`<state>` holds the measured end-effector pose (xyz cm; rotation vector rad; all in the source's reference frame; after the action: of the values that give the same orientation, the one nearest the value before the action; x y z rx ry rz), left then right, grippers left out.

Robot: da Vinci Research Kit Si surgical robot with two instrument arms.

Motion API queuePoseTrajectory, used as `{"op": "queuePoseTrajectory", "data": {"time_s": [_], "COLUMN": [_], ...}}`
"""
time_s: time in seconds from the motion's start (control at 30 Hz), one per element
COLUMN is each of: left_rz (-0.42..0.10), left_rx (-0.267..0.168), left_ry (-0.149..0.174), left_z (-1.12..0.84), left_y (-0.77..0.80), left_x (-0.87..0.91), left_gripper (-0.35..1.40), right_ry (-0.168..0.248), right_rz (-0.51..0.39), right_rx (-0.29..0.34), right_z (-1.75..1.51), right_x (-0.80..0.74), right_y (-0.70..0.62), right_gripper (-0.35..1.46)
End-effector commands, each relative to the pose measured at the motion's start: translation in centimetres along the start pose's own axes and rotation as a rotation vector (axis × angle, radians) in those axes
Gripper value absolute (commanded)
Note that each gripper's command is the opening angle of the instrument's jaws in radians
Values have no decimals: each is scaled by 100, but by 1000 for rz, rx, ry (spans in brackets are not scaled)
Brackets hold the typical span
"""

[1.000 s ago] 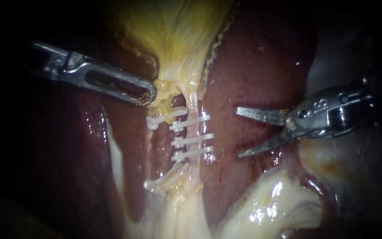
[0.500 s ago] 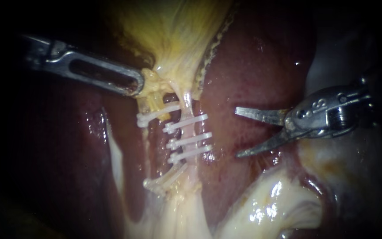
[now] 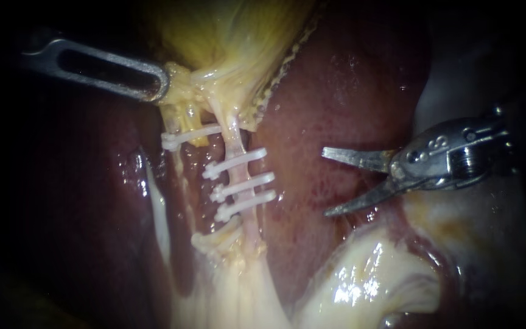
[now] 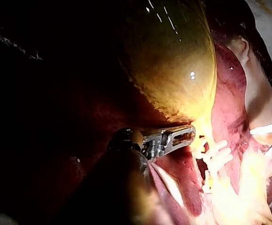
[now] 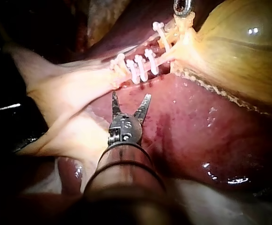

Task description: Go to the cutting position right tube

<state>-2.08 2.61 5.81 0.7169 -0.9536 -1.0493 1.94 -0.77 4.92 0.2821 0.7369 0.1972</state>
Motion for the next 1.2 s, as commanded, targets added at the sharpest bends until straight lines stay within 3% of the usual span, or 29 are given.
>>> {"op": "queuePoseTrajectory", "data": {"time_s": [0.03, 0.17, 0.37, 0.57, 0.73, 1.2], "left_rz": [0, 0, 1, 1, 1, 1], "left_rx": [-2, -3, -5, -7, -11, -10], "left_ry": [0, -1, -2, -4, -6, -6], "left_z": [0, 1, 3, 6, 7, 10], "left_y": [-1, -2, -2, -3, -5, -9], "left_x": [0, 1, 2, 4, 4, 7], "left_gripper": [-35, -35, -35, -35, -35, -35], "right_ry": [0, 2, 27, 21, 59, 42], "right_rz": [-6, 30, 168, 285, 378, 476], "right_rx": [0, 7, 118, 178, 229, 330], "right_z": [0, 2, 6, 12, 22, 63], "right_x": [0, 1, 4, 5, 0, -15], "right_y": [0, 1, 1, 5, 12, 29], "right_gripper": [135, 133, 123, 125, 125, 125]}}
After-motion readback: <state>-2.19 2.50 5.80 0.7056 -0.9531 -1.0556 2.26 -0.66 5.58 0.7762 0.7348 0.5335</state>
